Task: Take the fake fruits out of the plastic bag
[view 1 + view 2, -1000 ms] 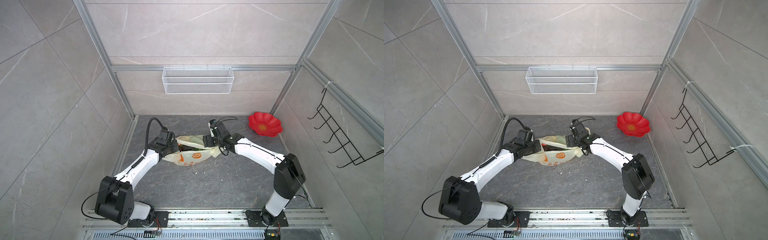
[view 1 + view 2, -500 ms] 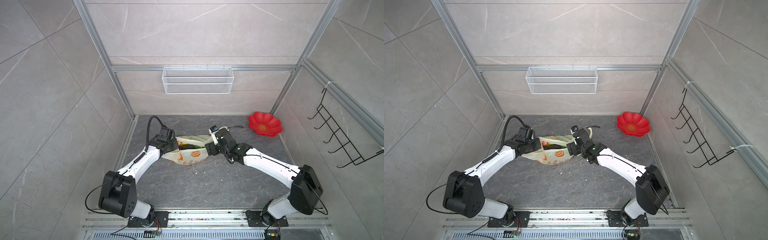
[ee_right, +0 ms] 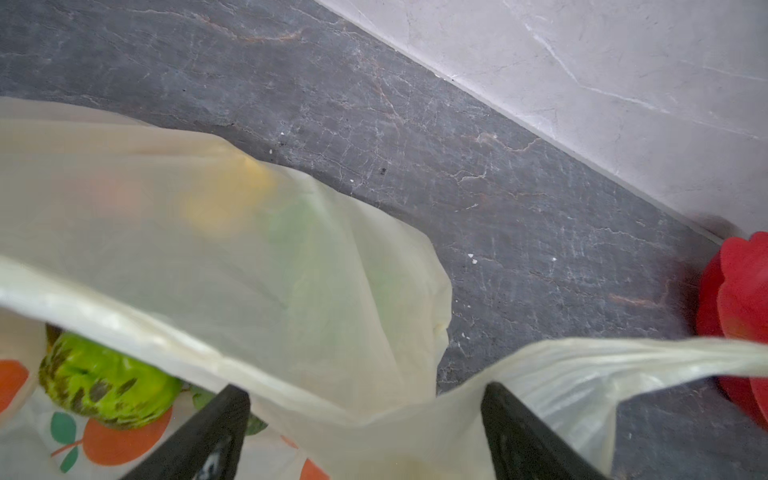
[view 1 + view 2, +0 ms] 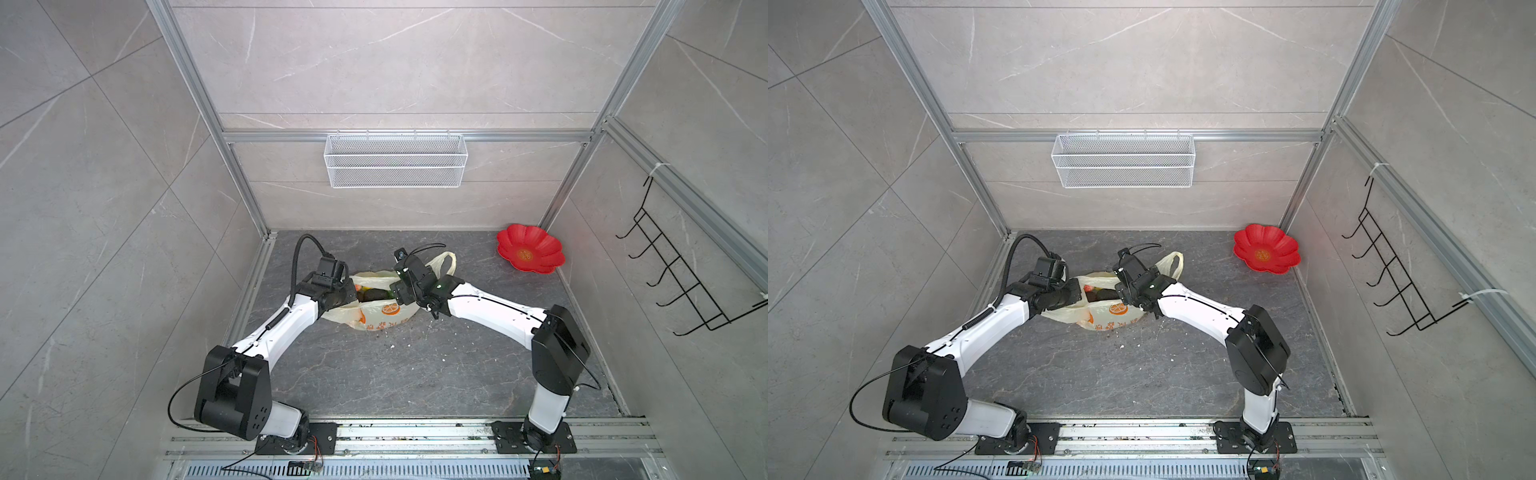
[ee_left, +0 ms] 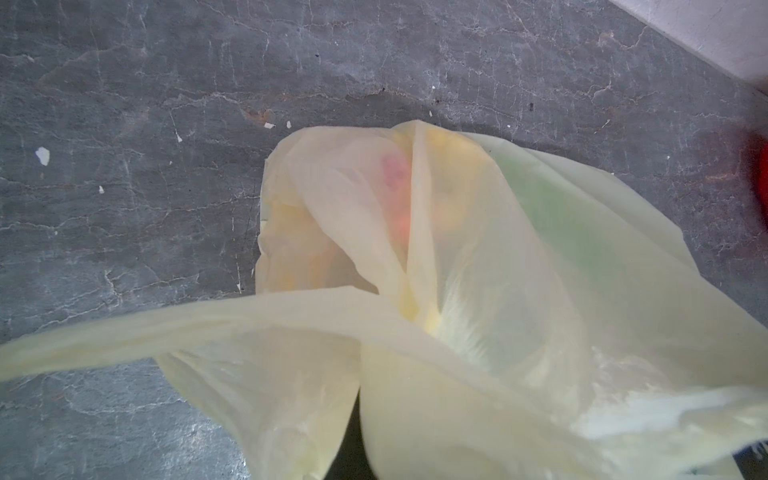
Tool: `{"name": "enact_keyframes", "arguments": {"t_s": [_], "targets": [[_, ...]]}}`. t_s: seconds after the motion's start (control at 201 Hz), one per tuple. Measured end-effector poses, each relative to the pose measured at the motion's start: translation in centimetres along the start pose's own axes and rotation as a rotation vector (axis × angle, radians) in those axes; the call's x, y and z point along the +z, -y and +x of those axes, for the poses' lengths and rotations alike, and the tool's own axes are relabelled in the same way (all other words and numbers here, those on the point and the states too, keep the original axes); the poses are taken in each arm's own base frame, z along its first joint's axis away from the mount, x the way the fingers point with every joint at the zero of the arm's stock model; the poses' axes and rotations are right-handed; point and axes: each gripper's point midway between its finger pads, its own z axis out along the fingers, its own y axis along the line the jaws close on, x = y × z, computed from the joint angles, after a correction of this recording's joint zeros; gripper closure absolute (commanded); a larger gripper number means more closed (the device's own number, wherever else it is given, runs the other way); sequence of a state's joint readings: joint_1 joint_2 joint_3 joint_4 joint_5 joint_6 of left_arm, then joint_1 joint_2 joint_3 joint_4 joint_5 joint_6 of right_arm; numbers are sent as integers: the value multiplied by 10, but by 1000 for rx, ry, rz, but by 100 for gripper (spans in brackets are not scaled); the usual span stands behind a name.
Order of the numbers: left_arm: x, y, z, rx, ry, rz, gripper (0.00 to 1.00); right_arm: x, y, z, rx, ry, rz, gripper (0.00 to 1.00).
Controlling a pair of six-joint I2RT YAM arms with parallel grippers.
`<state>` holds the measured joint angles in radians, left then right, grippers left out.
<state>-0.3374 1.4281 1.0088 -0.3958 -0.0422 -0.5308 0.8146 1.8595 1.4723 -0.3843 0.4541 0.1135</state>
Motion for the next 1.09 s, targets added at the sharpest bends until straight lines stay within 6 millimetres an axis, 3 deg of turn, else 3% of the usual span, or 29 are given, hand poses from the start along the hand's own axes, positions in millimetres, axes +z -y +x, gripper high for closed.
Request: {"name": "enact_keyframes", "arguments": {"t_s": [0.164,0.254,0.383,0.513,0.662,0.762,0.926,1.091], "targets": [[-4,-1,1,0,13,8,94,17,2,12,-41,-53,65,10],[-7,-1,3,1,19,12,94,24,7,15,-51,-80,96,19],[-5,-3,5,1,26,15,96,27,21,8,-18,-89,108,59],[1,-10,11,-3,19,9,98,27,30,-9,78,-60,62,91],[3,-17,15,-6,36,26,100,22,38,-20,267,-47,-58,99],[-4,-20,11,-13,77,60,100,17,62,-33,471,-14,-174,100],[-27,-2,-27,-9,219,194,100,8,82,-54,750,40,-373,100],[-42,-8,-54,-48,300,254,100,-5,76,-64,890,76,-519,100]]}}
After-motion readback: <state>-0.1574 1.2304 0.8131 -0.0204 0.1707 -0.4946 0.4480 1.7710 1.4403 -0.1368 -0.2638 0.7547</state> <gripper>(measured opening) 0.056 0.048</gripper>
